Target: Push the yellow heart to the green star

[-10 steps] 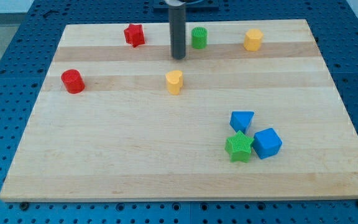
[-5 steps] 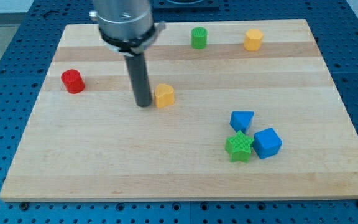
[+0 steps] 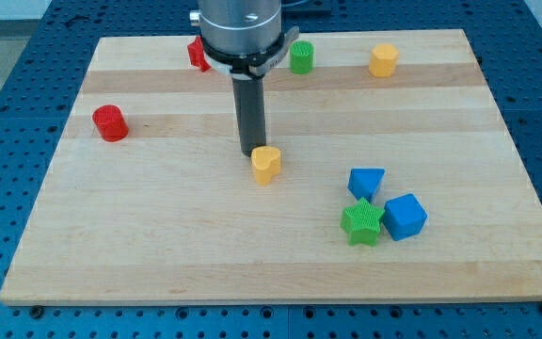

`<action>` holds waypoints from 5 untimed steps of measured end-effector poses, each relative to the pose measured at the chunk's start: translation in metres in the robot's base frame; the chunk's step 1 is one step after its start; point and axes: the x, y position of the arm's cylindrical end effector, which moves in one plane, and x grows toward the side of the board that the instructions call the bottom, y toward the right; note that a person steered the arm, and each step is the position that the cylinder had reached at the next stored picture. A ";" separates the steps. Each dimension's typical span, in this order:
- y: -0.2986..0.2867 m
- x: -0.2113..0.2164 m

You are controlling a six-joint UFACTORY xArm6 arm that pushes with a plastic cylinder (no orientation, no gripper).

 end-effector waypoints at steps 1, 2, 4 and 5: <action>0.013 0.026; -0.007 0.037; 0.009 0.047; 0.044 0.056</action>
